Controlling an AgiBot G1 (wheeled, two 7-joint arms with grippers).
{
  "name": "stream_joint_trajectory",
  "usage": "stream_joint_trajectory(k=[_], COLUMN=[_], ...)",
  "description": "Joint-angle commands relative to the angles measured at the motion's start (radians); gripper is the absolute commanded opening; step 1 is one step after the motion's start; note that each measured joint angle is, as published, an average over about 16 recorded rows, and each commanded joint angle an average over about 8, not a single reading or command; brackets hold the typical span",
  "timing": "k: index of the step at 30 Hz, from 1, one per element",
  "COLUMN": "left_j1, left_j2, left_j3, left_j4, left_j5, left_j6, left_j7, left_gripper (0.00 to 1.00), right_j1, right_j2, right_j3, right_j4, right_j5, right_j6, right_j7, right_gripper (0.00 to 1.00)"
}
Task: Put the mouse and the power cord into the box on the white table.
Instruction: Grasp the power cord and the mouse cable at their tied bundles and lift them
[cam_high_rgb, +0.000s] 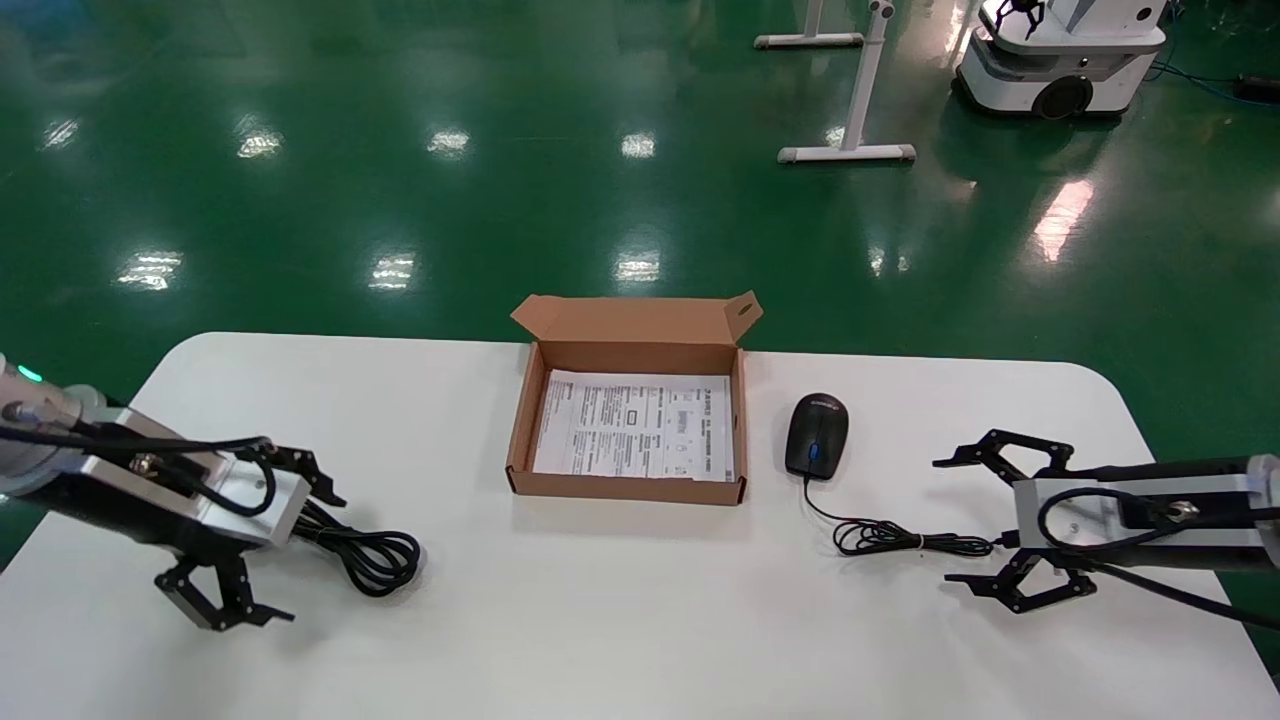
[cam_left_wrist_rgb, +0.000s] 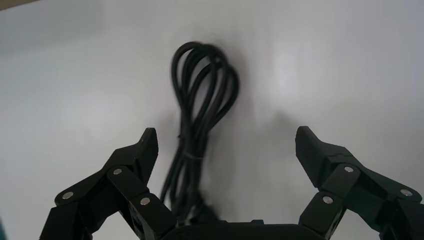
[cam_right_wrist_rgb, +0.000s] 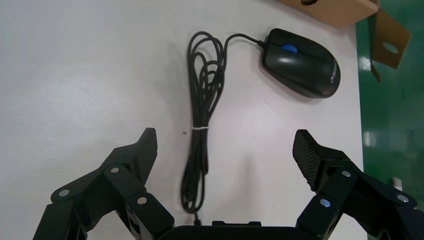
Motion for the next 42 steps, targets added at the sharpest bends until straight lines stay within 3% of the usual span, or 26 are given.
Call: stream_joint_trajectory(k=[1,21,22,24,29,30,32,42], left_j1=[-0.017,-0.013,-0.011,-0.006,0.007,0.009,0.012,0.011], left_j2=[0.019,0.144,0.149,0.158,0.179,0.181,0.185,0.180], left_j3=[0.012,0.025,0.024,0.021,0.021,0.022,0.023,0.022], left_j4=[0.050,0.408,0.423,0.447,0.490,0.495,0.501,0.492], left_j5=[0.011,0.028,0.025,0.021,0.019,0.020,0.021,0.021], left_j6=[-0.006,-0.096,-0.100,-0.105,-0.114,-0.115,-0.117,-0.115], left_j7=[0.038,0.271,0.278,0.290,0.314,0.316,0.319,0.316], left_gripper=[1.00,1.00,1.00,0.88,0.25,0.13,0.00,0.00], right_j1=[0.015,0.067,0.067,0.067,0.067,0.067,0.067,0.065], right_j2=[-0.017,-0.130,-0.133,-0.138,-0.146,-0.147,-0.148,-0.146], right_j3=[-0.007,-0.038,-0.039,-0.040,-0.040,-0.040,-0.040,-0.040], right_j4=[-0.037,-0.227,-0.233,-0.243,-0.267,-0.270,-0.275,-0.270], right_j5=[-0.013,-0.063,-0.065,-0.067,-0.067,-0.066,-0.065,-0.065], right_j6=[0.013,0.104,0.109,0.118,0.130,0.131,0.131,0.132], right_j7=[-0.027,-0.116,-0.117,-0.116,-0.110,-0.109,-0.107,-0.108], right_gripper=[1.00,1.00,0.94,0.73,0.11,0.04,0.00,0.00])
